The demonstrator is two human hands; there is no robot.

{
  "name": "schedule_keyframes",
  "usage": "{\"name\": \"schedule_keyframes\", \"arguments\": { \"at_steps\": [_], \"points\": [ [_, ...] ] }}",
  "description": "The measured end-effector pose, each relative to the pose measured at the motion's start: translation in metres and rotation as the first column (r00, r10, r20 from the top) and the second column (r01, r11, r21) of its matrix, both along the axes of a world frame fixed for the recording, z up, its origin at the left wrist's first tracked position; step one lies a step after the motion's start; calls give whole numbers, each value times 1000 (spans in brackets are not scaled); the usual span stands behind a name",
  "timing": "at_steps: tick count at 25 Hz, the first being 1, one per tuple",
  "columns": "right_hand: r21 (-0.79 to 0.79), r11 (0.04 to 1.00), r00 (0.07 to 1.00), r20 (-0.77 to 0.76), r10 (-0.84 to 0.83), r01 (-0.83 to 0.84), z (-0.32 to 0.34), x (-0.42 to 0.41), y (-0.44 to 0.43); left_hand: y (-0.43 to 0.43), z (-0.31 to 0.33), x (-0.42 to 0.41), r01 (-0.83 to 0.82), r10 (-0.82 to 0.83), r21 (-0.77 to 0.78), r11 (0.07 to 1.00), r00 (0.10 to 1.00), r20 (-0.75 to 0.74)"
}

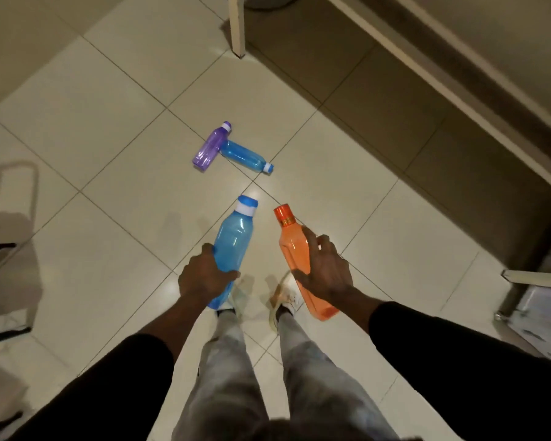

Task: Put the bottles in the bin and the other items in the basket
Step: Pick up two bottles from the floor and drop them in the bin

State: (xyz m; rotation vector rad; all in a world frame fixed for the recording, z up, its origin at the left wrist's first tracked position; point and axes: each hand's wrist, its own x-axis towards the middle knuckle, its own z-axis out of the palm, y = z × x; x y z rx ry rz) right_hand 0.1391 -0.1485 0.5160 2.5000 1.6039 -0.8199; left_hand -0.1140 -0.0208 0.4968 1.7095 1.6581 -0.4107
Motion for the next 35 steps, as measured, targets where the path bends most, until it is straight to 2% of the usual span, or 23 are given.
{"name": "schedule_keyframes", "arguments": {
  "at_steps": [8,11,15,22,26,32,35],
  "points": [
    [15,993,993,34,113,-113,64,-34,45,-12,61,-65,-88,86,79,993,996,39],
    [56,991,990,79,115,-120,82,-54,78,14,79,-96,-157,150,96,983,986,70],
    [146,984,991,93,93,-106,97,-79,123,66,94,-151,-196,192,127,972,981,42],
    [286,958,999,34,-11,1,113,-111,203,148,109,-220,-272,267,148,951,962,48],
    [314,949,1000,-24,-10,17,117,-122,265,190,111,-235,-267,265,134,954,964,36],
    [349,937,995,-101,25,12,126,-138,413,301,132,-258,-344,346,174,923,938,22],
    [368,928,985,-133,112,-56,128,-151,486,365,148,-267,-390,389,217,895,920,49]
  ]
}}
